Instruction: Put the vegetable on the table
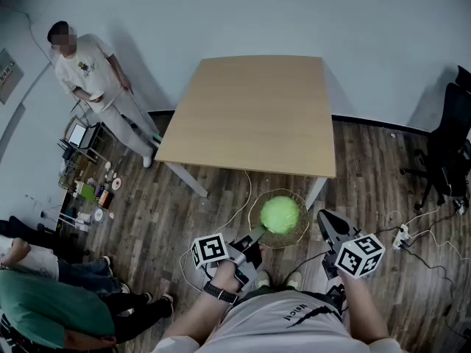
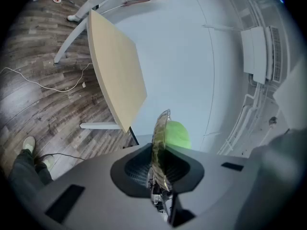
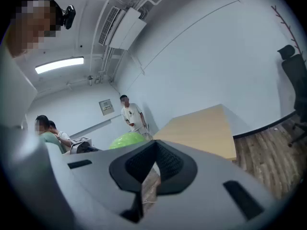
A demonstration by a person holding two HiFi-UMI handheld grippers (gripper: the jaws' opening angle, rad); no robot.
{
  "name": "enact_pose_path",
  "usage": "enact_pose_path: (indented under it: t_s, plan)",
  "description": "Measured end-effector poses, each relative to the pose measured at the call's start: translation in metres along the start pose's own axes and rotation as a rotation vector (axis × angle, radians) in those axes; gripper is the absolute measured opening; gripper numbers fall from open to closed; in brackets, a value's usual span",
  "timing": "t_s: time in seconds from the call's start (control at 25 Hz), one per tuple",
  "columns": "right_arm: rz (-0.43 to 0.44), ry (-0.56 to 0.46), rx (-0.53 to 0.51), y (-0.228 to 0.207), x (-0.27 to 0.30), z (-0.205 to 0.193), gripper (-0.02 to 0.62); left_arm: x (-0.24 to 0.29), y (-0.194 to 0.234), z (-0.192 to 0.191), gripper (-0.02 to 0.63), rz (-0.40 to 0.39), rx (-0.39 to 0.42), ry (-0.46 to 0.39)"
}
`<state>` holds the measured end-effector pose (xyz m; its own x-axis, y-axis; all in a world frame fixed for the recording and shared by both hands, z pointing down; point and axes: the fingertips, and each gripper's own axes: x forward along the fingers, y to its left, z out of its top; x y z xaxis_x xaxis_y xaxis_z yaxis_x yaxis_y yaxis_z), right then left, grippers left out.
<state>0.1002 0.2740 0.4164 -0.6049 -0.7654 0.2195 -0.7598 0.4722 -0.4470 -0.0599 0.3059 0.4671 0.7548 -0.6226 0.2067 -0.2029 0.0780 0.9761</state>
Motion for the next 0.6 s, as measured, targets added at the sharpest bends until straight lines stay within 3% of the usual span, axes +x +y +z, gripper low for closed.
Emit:
enact_pose_path:
  t_s: [0.6]
  plan:
    - [0.041,-0.012,0.013,-0.0069,-0.0054,0.0012,0.014,0.0077,-0.0036,-0.0094,0.052,0.007,0.004,-0.021]
